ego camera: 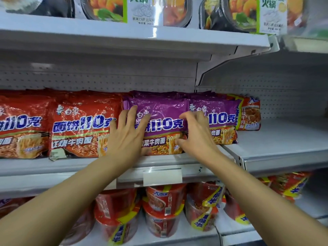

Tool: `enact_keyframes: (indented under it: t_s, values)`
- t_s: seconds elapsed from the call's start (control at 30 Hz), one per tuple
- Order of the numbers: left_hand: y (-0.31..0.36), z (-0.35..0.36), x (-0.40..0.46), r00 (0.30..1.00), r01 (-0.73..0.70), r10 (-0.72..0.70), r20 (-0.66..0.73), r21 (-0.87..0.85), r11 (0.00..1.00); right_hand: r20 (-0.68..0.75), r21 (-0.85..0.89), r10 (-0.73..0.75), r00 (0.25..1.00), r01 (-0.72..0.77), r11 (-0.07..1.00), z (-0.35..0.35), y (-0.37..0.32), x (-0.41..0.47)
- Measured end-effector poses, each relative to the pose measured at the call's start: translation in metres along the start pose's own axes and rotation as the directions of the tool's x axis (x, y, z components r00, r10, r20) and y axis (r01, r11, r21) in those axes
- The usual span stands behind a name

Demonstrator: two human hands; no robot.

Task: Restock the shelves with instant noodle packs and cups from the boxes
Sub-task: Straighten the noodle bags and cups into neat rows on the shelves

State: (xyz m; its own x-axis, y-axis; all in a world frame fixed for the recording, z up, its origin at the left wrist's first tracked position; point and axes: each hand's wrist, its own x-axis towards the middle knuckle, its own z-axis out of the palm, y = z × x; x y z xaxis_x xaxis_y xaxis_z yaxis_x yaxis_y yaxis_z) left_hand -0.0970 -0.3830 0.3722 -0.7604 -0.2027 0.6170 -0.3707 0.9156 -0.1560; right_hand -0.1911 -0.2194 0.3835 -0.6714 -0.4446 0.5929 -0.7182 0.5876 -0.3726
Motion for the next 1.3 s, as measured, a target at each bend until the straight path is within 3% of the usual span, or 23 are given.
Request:
enact_keyframes:
  t_s: [0.13,0.37,0.77,0.97,1.3]
  values:
    - [-0.012,0.005,0.000,0.998,0.002,-0.003,0.065,0.007,1.000,0.080,-0.147,0.004,0.997,0.007,0.989,0.013,-0.005,-0.006]
    - [-0.018,0.008,-0.001,0.995,-0.022,0.021,0.098,0.015,1.000,0.046,-0.297,0.003,0.999,0.011,0.955,0.014,-0.009,-0.011]
    - [-0.072,-0.022,-0.056,0.990,0.124,-0.119,0.069,-0.070,0.990,0.067,-0.055,0.151,0.986,-0.147,0.988,0.013,-0.059,-0.054]
    - [-0.117,-0.043,-0.091,0.974,0.187,-0.187,0.130,0.010,0.982,0.181,-0.041,0.064,0.981,-0.057,0.998,0.028,-0.103,-0.064]
    - [-0.154,-0.075,-0.153,0.902,0.358,-0.356,0.243,0.039,0.933,0.320,0.156,-0.203,0.925,0.160,0.975,0.056,-0.163,-0.076]
